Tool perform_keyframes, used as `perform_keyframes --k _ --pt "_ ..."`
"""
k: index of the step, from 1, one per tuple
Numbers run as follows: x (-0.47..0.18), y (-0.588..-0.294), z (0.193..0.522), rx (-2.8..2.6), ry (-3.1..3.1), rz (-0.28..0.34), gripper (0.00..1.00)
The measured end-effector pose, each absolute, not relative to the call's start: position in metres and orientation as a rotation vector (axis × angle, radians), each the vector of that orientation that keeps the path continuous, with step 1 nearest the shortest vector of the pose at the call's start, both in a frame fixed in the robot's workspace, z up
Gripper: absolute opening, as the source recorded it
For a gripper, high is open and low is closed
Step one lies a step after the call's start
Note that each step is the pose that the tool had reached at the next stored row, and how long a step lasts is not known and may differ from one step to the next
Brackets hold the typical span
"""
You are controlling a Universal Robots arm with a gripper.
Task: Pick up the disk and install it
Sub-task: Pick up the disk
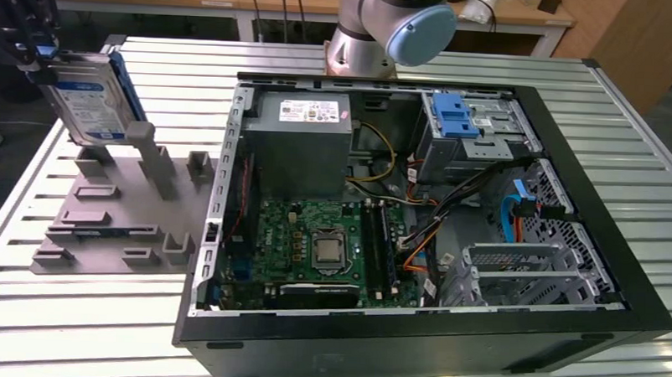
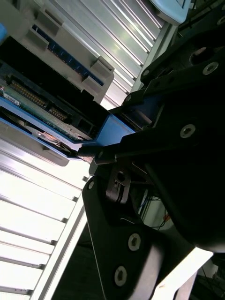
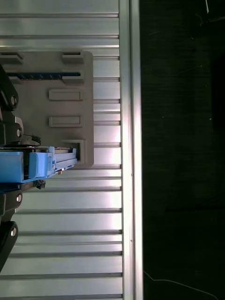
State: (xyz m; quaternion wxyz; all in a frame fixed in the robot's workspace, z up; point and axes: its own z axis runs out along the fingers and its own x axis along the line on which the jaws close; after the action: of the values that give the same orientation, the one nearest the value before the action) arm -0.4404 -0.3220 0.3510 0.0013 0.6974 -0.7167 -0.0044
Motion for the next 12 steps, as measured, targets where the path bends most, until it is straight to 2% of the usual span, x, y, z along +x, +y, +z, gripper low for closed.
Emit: perform_keyframes --k 12 --pt "-0.4404 -0.3203 0.3559 2.189 -2.250 -0.014 0.36"
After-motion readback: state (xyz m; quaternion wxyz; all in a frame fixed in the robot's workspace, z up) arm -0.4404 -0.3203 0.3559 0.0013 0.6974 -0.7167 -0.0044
